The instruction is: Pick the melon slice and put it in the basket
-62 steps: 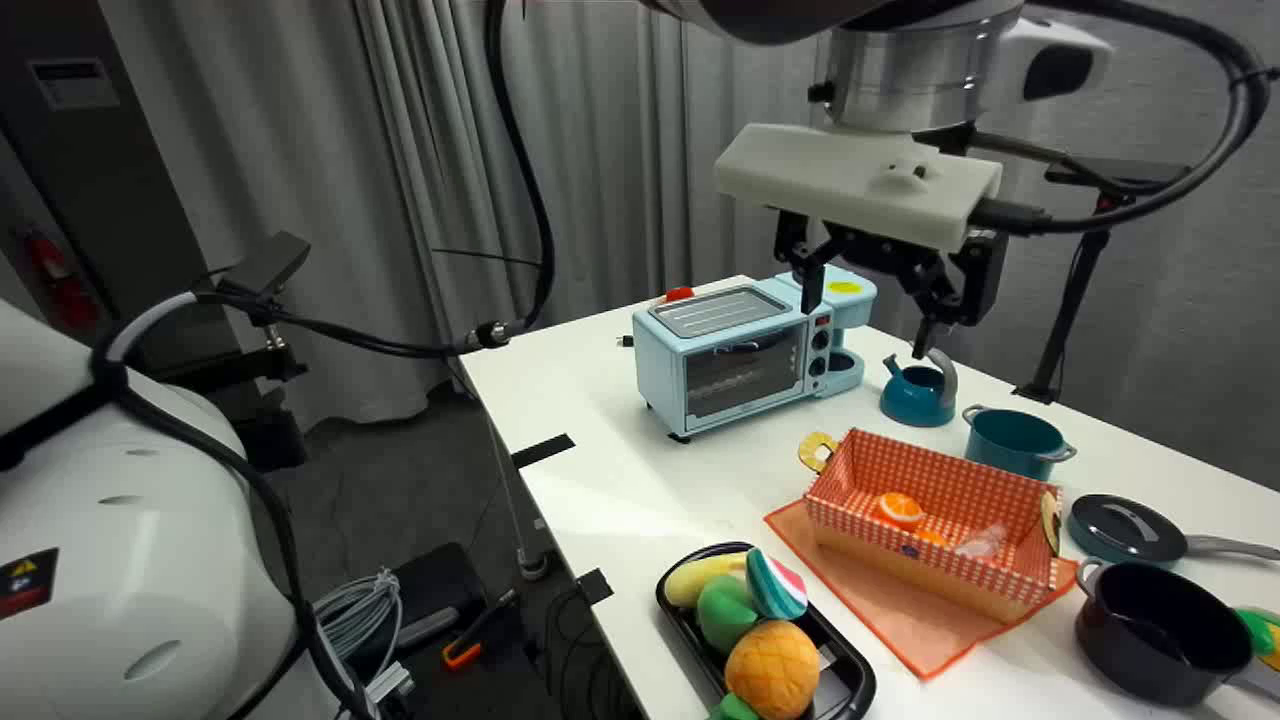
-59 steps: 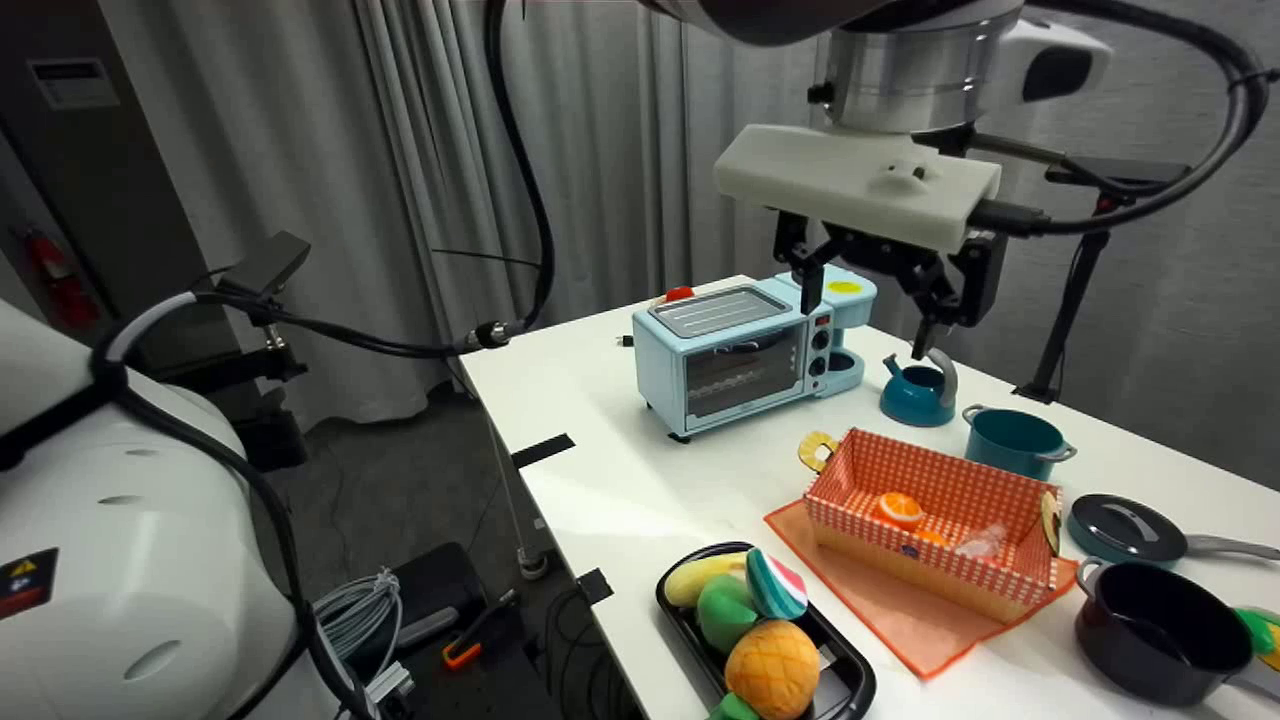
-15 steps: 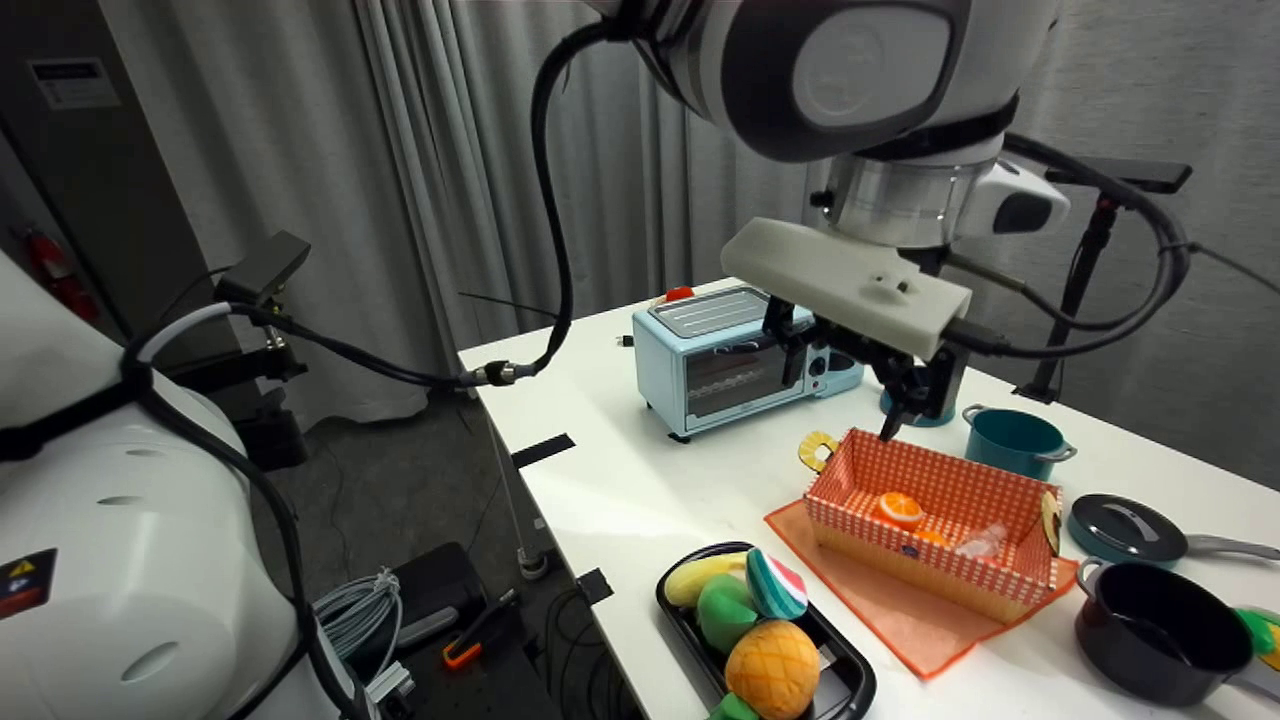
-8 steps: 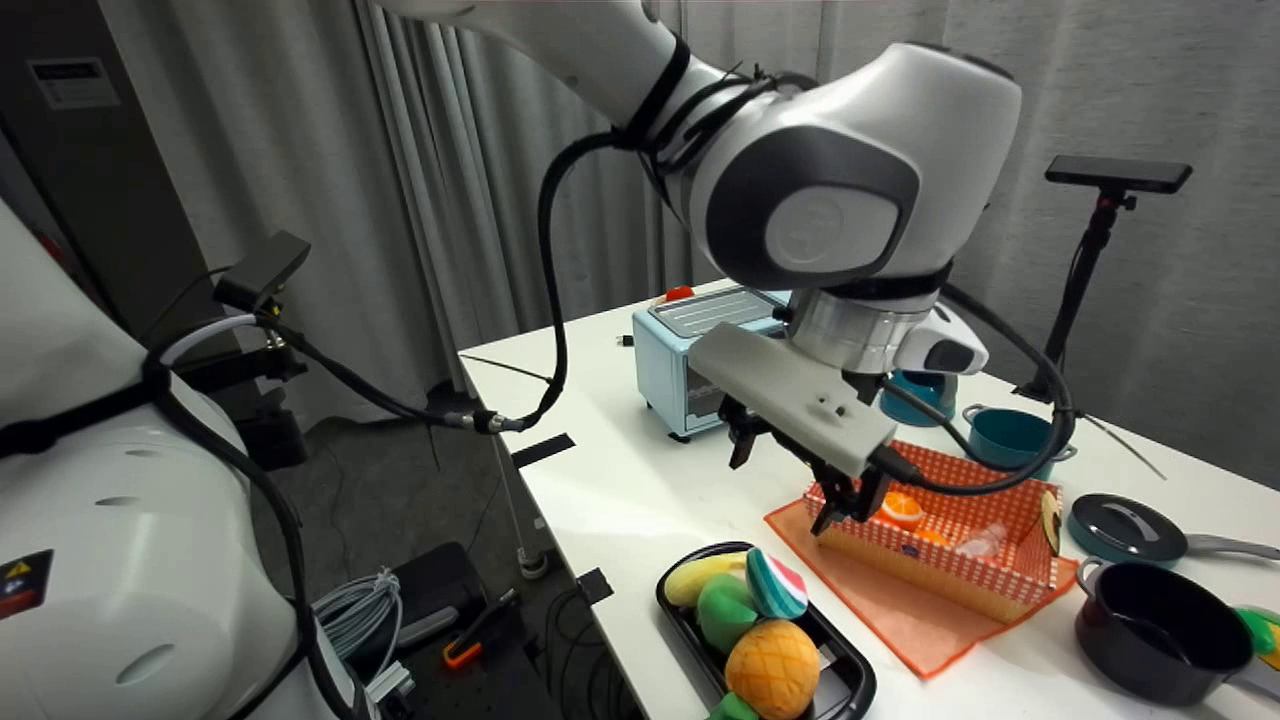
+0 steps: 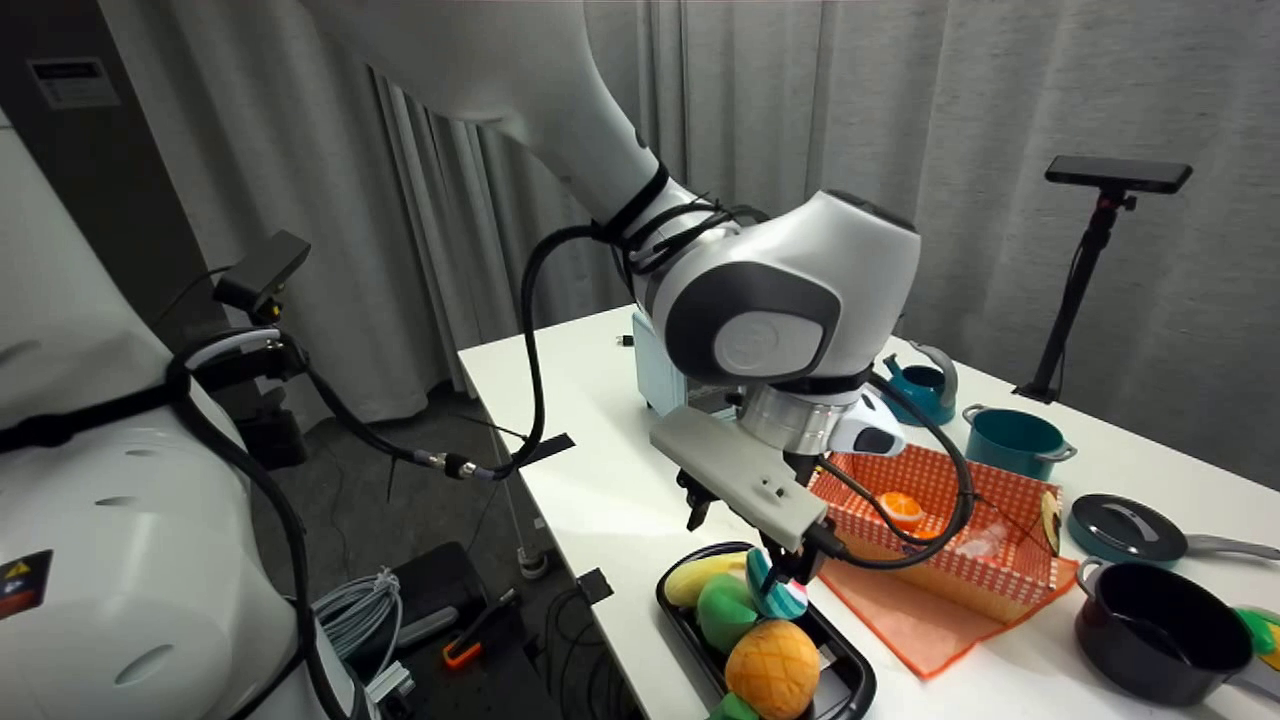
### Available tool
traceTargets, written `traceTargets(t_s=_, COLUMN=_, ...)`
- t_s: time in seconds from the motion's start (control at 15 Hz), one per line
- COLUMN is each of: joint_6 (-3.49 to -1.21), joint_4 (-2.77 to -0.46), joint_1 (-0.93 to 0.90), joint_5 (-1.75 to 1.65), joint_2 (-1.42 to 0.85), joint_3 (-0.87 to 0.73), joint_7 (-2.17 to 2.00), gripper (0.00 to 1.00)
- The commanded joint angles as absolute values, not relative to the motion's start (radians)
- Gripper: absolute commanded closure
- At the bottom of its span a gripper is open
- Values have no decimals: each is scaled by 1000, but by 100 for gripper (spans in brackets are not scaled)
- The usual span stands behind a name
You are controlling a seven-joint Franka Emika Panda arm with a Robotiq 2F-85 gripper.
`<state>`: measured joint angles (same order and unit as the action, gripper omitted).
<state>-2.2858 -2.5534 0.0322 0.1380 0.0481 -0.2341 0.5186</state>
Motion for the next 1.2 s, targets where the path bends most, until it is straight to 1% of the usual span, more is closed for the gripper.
traceTargets(t_s=0.0, joint_6=-2365, joint_4=-2560, joint_1=66, joint_5=134, joint_2=-30, joint_3=-196, joint_7=554, gripper=0)
traceTargets(t_s=0.53, joint_6=-2513, joint_4=-2526, joint_1=113, joint_5=66, joint_2=-184, joint_3=-144, joint_7=557, gripper=0)
traceTargets(t_s=1.13, joint_6=-2573, joint_4=-2426, joint_1=160, joint_5=62, joint_2=-241, joint_3=-85, joint_7=585, gripper=0)
